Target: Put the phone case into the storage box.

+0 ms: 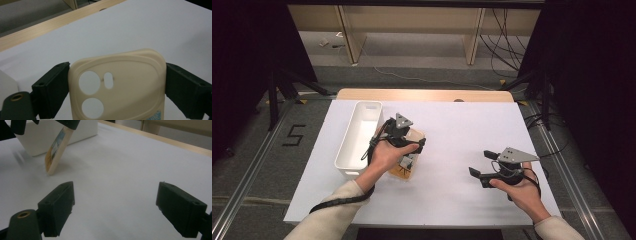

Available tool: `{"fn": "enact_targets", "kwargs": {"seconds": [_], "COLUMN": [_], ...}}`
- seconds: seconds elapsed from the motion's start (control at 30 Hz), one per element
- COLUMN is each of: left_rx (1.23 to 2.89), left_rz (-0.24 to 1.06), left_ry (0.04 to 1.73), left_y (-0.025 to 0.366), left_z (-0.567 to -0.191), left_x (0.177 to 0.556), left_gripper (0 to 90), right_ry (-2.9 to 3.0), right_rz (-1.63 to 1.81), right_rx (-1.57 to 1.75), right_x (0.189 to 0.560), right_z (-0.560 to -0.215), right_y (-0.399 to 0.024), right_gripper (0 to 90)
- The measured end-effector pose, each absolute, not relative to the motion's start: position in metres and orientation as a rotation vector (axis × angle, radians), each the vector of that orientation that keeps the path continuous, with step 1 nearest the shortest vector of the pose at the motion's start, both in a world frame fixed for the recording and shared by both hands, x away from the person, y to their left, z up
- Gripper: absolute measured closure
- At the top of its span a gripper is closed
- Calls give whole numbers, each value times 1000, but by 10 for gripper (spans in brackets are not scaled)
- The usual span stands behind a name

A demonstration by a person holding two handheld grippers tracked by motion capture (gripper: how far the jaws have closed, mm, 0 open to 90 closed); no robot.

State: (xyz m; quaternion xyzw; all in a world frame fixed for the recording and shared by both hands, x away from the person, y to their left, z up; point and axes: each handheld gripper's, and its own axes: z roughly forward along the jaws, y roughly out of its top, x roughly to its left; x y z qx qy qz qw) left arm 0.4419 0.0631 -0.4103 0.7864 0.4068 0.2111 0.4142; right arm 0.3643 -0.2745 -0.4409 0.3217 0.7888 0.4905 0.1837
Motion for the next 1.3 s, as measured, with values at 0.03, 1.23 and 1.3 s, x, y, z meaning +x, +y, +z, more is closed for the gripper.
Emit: {"fn": "enact_targets", "kwargs": {"seconds": [0.03, 1.23, 1.3], "left_rx": [1972, 1843, 1833], "left_rz": [533, 609, 615], "left_ry": [1020, 1007, 1010], "left_y": [63, 74, 75], "left_z": [-409, -374, -373], "left_x": [442, 446, 447], "left_gripper": [108, 111, 111], "right_ry": [2224, 2215, 2213], "right_rz": [1383, 1391, 1391], "right_rx": [907, 915, 916], "right_x": [364, 364, 364], "right_z": [-441, -441, -441], "right_y": [-275, -275, -275], "right_gripper": [161, 161, 161]}}
